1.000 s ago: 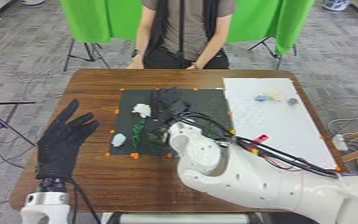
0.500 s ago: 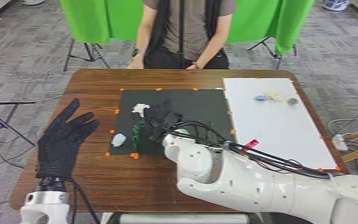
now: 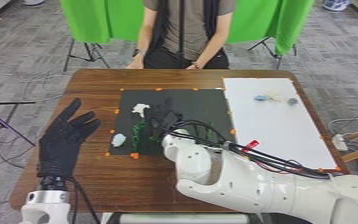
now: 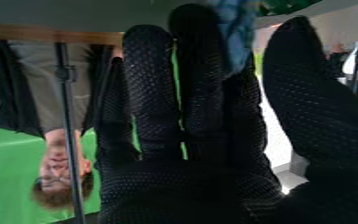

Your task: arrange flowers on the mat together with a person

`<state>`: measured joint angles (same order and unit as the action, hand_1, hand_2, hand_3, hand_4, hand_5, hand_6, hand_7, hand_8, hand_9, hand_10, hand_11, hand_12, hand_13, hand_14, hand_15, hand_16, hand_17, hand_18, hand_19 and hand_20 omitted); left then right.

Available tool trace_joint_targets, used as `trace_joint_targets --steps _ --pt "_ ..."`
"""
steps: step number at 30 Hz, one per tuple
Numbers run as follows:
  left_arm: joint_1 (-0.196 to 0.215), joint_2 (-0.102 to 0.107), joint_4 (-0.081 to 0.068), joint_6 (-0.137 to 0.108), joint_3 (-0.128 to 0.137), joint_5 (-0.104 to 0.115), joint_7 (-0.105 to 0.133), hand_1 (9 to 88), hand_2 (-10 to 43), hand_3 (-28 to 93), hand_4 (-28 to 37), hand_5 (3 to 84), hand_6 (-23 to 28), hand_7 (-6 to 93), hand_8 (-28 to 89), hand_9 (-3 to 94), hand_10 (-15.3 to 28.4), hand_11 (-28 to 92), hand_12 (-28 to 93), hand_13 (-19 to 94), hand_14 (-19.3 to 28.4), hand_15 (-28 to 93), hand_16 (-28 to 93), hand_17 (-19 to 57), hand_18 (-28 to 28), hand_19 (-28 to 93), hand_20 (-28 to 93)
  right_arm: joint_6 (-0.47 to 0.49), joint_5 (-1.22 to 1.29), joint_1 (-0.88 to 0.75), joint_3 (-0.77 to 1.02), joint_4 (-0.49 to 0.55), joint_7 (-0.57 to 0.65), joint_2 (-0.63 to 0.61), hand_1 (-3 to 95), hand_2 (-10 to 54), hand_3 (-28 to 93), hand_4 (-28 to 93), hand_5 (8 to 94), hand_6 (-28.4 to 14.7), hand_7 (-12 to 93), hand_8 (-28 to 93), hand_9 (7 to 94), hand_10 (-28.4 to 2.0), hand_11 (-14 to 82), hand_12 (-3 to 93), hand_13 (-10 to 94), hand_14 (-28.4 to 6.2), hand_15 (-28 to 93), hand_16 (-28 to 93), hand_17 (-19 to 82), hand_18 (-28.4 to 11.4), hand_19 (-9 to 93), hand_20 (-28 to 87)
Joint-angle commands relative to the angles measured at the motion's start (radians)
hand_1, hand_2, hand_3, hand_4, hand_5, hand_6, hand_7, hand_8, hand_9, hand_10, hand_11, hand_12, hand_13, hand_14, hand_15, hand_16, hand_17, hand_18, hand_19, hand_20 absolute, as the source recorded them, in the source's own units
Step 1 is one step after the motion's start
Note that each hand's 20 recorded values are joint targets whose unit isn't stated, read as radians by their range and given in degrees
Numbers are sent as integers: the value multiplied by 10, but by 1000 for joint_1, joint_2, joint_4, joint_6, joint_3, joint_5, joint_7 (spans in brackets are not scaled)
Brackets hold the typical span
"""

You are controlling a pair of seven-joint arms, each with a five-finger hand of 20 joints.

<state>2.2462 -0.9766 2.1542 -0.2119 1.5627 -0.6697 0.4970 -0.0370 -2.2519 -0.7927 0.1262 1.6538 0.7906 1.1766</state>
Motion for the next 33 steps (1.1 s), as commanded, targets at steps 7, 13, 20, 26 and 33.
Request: trace_joint_targets --steps 7,13,20,26,33 --pt "12 -13 1 2 6 -13 -27 224 77 756 -261 346 74 116 -90 382 191 264 113 300 251 525 -87 -27 271 712 -64 27 -4 21 16 30 21 5 382 -95 703 -282 658 21 163 -144 743 -136 384 211 621 -123 713 181 146 -218 642 233" --pt "12 -12 2 2 7 -14 -29 224 77 756 -260 347 74 116 -90 382 191 264 112 301 251 527 -88 -27 271 712 -63 24 6 19 25 42 12 3 353 -90 695 -272 654 17 154 -140 748 -137 395 210 623 -129 721 180 147 -228 642 232" --pt "12 -6 1 -2 2 -10 -21 226 78 756 -259 347 75 116 -89 383 192 263 112 300 251 526 -88 -27 270 711 -62 17 31 13 28 40 10 3 309 28 740 -263 661 14 141 -138 757 -142 363 200 622 -144 716 178 145 -235 642 234" --pt "10 -7 0 0 -1 -9 -23 227 78 757 -256 347 74 116 -89 383 191 263 113 300 252 527 -88 -27 270 711 -60 -11 59 16 27 35 14 6 287 154 797 -280 657 8 124 -135 771 -146 300 186 626 -147 703 171 143 -241 642 239" --pt "7 -6 -1 2 -1 -11 -24 229 78 758 -254 347 74 116 -89 384 192 263 113 300 252 526 -88 -28 270 710 -58 -32 26 25 7 22 17 12 458 96 741 -282 727 0 135 -66 838 -111 279 192 683 -102 645 176 175 -230 642 243"
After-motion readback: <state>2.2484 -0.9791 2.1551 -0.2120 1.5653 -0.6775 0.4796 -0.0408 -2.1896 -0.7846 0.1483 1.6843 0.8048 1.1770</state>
